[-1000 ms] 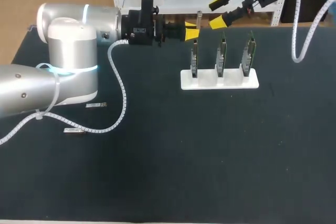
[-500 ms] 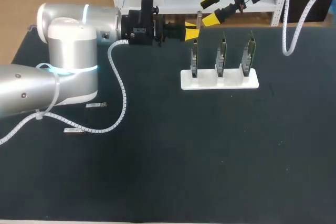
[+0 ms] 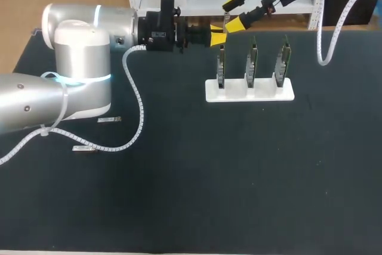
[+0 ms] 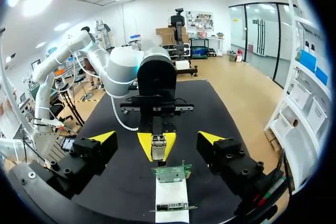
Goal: Pick up the optical module with the left hand, and insert it into the network port with the right hand.
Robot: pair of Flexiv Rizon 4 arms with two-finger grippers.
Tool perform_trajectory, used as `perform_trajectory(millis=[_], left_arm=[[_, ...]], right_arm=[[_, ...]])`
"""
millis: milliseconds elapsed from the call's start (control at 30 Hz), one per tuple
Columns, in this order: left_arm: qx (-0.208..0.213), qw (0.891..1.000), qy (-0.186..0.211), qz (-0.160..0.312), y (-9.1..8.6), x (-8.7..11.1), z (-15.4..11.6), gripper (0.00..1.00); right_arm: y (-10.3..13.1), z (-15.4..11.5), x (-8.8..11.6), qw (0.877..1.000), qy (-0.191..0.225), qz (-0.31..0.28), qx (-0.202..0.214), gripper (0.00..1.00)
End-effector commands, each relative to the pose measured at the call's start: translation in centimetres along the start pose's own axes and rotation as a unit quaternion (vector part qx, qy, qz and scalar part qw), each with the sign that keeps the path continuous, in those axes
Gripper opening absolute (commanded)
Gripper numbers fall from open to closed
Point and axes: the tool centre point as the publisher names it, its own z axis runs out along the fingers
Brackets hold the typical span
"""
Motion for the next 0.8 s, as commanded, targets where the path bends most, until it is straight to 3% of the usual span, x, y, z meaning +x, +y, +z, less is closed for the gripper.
perform_trajectory(millis=[33,800], left_arm=[[0.001,1.0,0.001,0.0,0.19,-0.01,0.05,0.0],[0.001,1.0,0.001,0.0,0.19,-0.01,0.05,0.0]], right_arm=[[-0.27,-0.12,0.02,1.0,-0.002,0.0,-0.004,1.0],[-0.01,0.38,0.04,1.0,-0.003,0.006,-0.016,1.0]])
